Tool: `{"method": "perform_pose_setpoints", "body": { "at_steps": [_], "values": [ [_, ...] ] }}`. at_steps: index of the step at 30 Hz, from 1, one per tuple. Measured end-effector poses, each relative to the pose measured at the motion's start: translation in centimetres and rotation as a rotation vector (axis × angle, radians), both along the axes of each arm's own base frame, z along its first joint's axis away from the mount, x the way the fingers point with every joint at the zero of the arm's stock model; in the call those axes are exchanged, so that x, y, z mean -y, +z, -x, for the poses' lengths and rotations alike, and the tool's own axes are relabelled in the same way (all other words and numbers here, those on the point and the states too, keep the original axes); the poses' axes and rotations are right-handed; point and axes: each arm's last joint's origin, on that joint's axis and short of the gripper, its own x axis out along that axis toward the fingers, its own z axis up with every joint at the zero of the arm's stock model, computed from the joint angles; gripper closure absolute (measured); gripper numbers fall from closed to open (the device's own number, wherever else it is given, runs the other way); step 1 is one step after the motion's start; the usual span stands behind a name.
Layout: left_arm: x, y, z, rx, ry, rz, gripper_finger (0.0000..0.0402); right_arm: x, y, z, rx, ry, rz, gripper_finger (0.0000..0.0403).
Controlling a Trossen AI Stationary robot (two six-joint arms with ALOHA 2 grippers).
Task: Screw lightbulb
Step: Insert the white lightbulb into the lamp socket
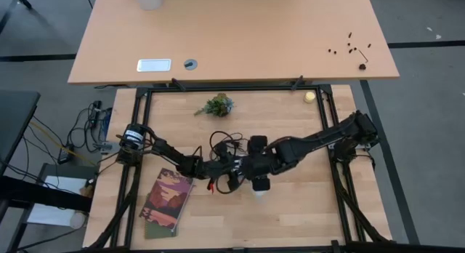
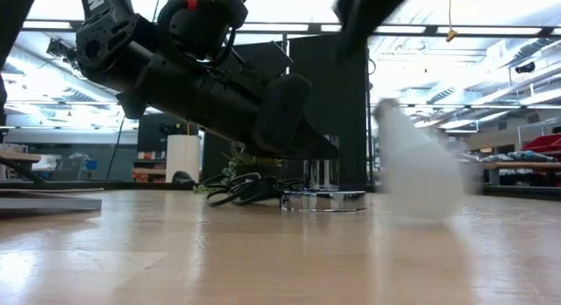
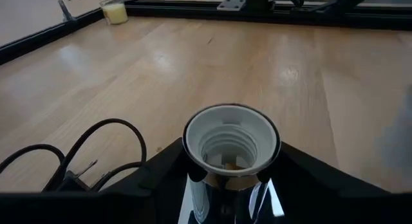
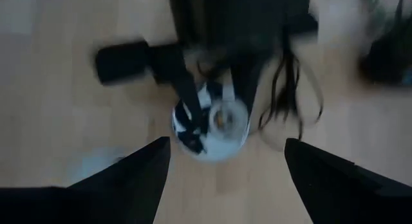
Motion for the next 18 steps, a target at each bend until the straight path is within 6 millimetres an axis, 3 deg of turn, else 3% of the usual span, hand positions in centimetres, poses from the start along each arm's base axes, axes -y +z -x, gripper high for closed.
{"method": "perform_pose_setpoints", "body": {
  "at_steps": [2, 4, 9, 13, 15, 18],
  "values": [
    [0.0, -0.1, 0.1, -0.016, 0.012, -0.007, 0.0190, -0.1, -1.9, 1.1, -0.068, -0.077, -0.041, 0.0091],
    [-0.1, -0.1, 0.2, -0.037, 0.025, -0.015, 0.0190, -1.8, -2.6, 2.3, -0.047, -0.089, -0.089, 0.0095],
    [-0.4, 0.2, 0.6, -0.059, 0.123, -0.060, 0.0190, -7.0, -0.6, 7.2, 0.129, -0.071, -0.161, 0.0104],
    [-0.8, 0.4, 0.7, -0.053, 0.181, -0.082, 0.0184, -11.1, -0.5, 10.4, 0.279, 0.069, -0.312, 0.0105],
    [-0.8, 0.6, 0.6, -0.046, 0.180, -0.081, 0.0177, -12.1, -1.9, 12.2, 0.249, 0.078, -0.296, 0.0105],
    [-0.7, 0.6, 0.6, -0.056, 0.172, -0.101, 0.0165, -12.3, -4.7, 12.7, 0.221, 0.035, -0.228, 0.0105]
  ]
}}
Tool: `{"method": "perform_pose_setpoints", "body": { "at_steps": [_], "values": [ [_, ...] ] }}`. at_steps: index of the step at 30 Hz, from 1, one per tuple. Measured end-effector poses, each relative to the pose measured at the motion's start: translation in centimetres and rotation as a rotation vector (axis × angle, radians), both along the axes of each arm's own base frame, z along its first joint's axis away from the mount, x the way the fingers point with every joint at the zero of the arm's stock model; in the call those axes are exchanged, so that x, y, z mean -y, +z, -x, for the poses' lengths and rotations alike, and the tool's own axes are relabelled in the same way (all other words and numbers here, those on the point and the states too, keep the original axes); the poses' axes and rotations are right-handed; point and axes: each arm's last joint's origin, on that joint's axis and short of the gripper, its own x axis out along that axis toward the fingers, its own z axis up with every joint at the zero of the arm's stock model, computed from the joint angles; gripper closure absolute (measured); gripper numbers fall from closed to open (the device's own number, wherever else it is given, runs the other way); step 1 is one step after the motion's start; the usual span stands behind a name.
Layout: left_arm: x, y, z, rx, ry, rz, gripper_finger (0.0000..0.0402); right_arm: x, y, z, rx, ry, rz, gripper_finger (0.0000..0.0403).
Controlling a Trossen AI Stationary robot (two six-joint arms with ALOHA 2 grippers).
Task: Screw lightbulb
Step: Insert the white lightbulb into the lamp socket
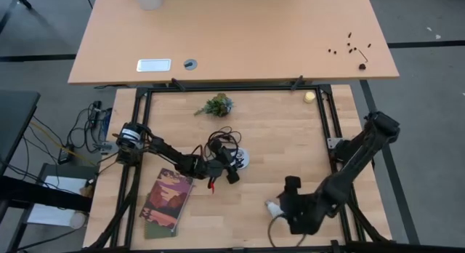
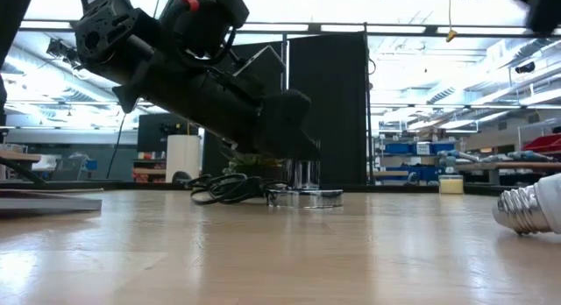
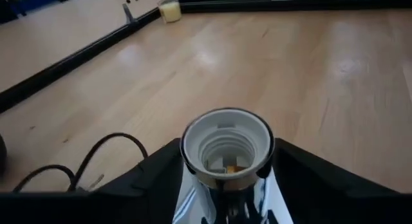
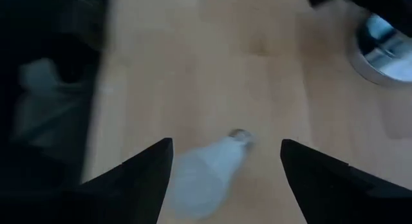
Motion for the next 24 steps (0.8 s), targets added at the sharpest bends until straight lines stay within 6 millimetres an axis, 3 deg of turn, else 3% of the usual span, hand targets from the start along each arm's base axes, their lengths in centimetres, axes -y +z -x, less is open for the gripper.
{"method": "perform_pose_setpoints", "body": {
  "at_steps": [5, 12, 16, 24],
  "values": [
    [0.0, -0.1, 0.0, -0.009, -0.002, -0.004, 0.0151, -0.1, -2.1, -0.3, -0.051, -0.023, 0.039, 0.0105],
    [0.5, 0.0, 0.1, -0.014, -0.024, -0.012, 0.0149, -1.7, -2.8, -1.1, 0.016, 0.003, -0.026, 0.0108],
    [0.7, -0.1, 0.2, -0.028, -0.031, -0.020, 0.0149, -2.2, -4.8, -1.2, -0.026, -0.012, 0.013, 0.0109],
    [0.9, -0.2, 0.3, -0.031, -0.030, 0.003, 0.0149, -2.4, -6.9, -1.4, -0.067, -0.040, 0.078, 0.0109]
  ]
}}
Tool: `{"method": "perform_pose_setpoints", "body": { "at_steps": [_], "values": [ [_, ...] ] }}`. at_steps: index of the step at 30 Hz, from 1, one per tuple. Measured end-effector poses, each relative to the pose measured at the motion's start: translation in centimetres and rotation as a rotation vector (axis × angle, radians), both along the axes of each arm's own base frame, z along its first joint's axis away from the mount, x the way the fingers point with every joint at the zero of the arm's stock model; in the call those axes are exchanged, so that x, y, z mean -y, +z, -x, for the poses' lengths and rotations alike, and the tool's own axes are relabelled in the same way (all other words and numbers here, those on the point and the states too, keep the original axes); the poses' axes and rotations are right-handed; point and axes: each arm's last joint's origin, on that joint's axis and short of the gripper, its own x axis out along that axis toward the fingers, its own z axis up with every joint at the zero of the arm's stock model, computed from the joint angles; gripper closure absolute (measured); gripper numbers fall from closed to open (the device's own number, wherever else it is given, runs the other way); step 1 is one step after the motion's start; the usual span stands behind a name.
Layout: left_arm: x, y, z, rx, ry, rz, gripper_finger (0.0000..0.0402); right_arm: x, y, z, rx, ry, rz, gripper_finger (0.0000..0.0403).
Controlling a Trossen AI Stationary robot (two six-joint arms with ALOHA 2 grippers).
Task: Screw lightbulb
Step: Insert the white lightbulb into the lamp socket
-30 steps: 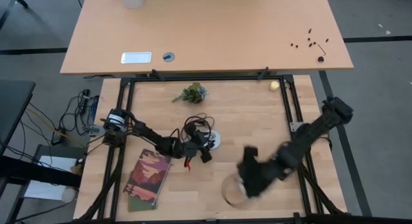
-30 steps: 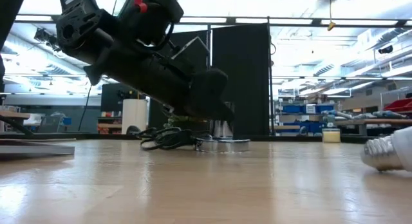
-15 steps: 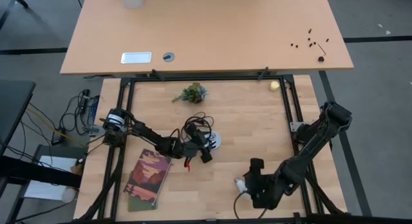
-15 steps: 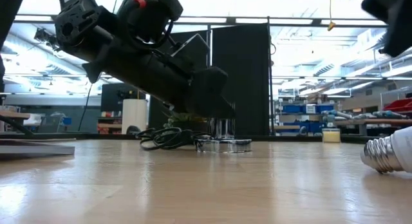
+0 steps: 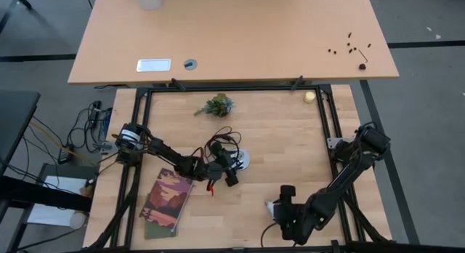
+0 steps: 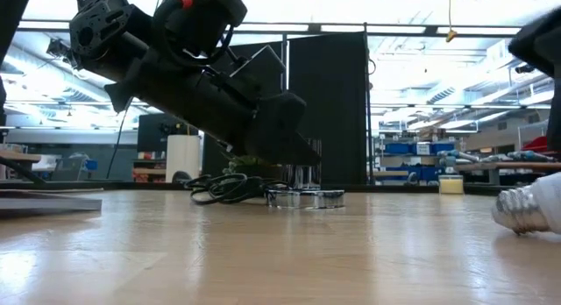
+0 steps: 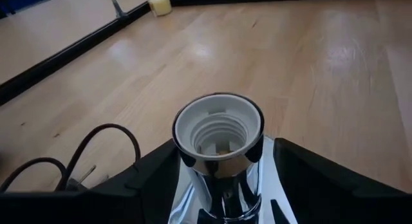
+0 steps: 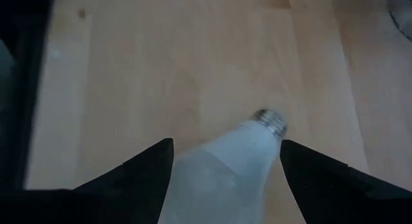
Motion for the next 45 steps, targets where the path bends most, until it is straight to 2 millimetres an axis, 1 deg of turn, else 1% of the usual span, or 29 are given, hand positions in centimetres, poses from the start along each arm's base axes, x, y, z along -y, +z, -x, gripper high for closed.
{"method": "perform_pose_setpoints", "body": {
  "at_steps": [6, 16, 20, 24, 29, 31, 33, 35, 38, 42, 45],
  "values": [
    [0.1, 0.0, 0.0, 0.006, -0.004, 0.015, 0.0149, 0.8, -1.0, 0.7, -0.023, -0.060, 0.048, 0.0109],
    [0.3, 0.0, 0.0, -0.001, -0.043, 0.032, 0.0149, 2.2, -4.1, 1.8, 0.007, -0.107, 0.022, 0.0110],
    [0.3, 0.0, 0.0, -0.001, -0.046, 0.033, 0.0149, 2.4, -4.5, 2.0, 0.023, -0.104, 0.015, 0.0116],
    [0.3, 0.0, 0.0, -0.001, -0.048, 0.035, 0.0149, 2.4, -4.5, 2.0, 0.023, -0.089, 0.024, 0.0143],
    [0.3, -0.1, 0.0, -0.003, -0.062, 0.041, 0.0149, 2.5, -4.1, 1.7, 0.002, -0.037, 0.050, 0.0144],
    [0.4, -0.1, -0.1, -0.008, -0.096, 0.057, 0.0149, 2.9, -3.6, 1.5, -0.033, -0.037, 0.048, 0.0144],
    [0.6, -0.2, -0.1, -0.025, -0.140, 0.074, 0.0149, 3.5, -2.6, 1.0, -0.070, -0.035, 0.052, 0.0140],
    [0.7, -0.4, 0.0, -0.054, -0.185, 0.067, 0.0149, 4.0, -1.0, 0.2, -0.078, -0.028, 0.034, 0.0132],
    [0.8, -0.3, -0.1, -0.065, -0.242, 0.061, 0.0149, 5.3, 1.5, -1.5, -0.096, -0.003, 0.025, 0.0130],
    [0.9, -0.1, -0.2, -0.054, -0.272, 0.021, 0.0149, 8.2, 4.4, -4.0, -0.162, -0.005, -0.014, 0.0135],
    [1.0, 0.0, -0.3, -0.048, -0.306, 0.018, 0.0149, 10.5, 6.0, -5.5, -0.212, -0.043, -0.034, 0.0134]
  ]
}}
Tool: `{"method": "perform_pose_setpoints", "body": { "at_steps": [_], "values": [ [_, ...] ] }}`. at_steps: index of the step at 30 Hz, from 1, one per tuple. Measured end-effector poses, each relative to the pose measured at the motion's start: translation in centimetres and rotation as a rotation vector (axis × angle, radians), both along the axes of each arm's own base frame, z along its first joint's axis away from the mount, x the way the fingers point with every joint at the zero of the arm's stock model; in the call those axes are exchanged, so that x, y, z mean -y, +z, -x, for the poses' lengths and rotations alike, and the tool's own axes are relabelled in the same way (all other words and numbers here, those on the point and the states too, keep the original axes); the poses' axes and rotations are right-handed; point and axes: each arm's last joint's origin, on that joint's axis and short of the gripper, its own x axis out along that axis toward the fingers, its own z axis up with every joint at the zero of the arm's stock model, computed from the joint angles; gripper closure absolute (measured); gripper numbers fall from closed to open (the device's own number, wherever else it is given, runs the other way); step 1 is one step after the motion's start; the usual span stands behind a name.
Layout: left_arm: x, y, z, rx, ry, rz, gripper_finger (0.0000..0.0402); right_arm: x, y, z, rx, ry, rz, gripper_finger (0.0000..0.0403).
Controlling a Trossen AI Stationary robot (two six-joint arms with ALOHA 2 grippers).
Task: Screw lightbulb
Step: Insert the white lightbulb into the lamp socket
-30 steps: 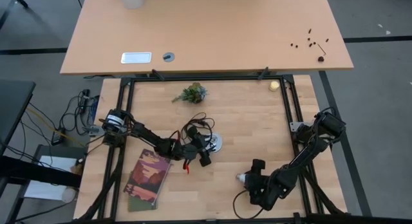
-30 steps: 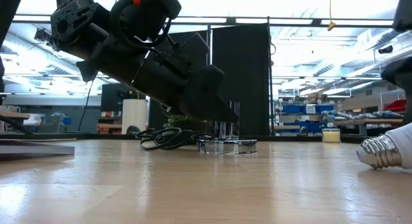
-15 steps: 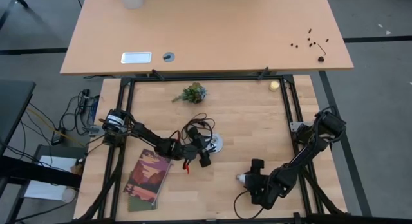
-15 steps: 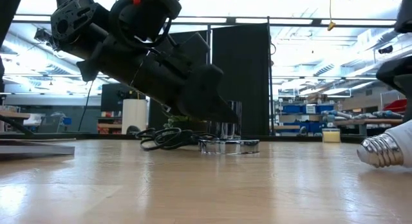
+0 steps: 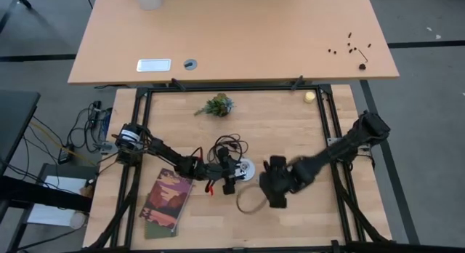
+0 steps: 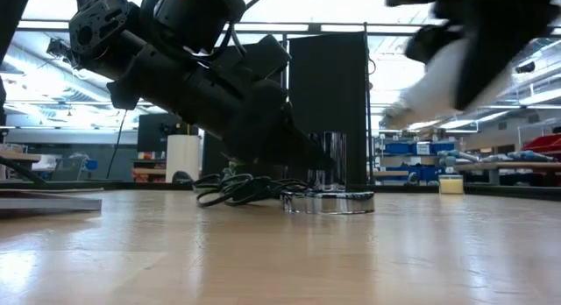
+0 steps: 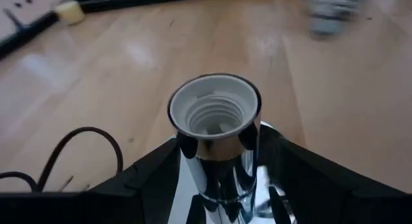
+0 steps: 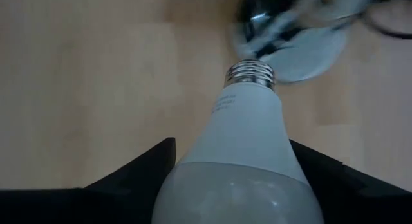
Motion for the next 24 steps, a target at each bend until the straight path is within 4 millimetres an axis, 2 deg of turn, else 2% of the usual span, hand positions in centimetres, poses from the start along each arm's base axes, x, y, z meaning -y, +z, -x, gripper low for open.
{"method": "perform_pose_setpoints", "body": {
  "at_steps": [7, 13, 24],
  "values": [
    [0.5, 0.4, 0.0, 0.027, -0.023, -0.016, 0.0149, 4.4, 2.9, -2.8, -0.004, -0.036, -0.140, 0.0130],
    [1.3, 1.6, 0.2, 0.081, -0.003, -0.122, 0.0149, 6.9, 3.4, -3.6, -0.022, -0.070, -0.232, 0.0130],
    [2.1, 2.8, 0.2, 0.144, -0.028, -0.200, 0.0149, 7.9, 3.6, -4.1, -0.008, -0.086, -0.313, 0.0129]
  ]
}}
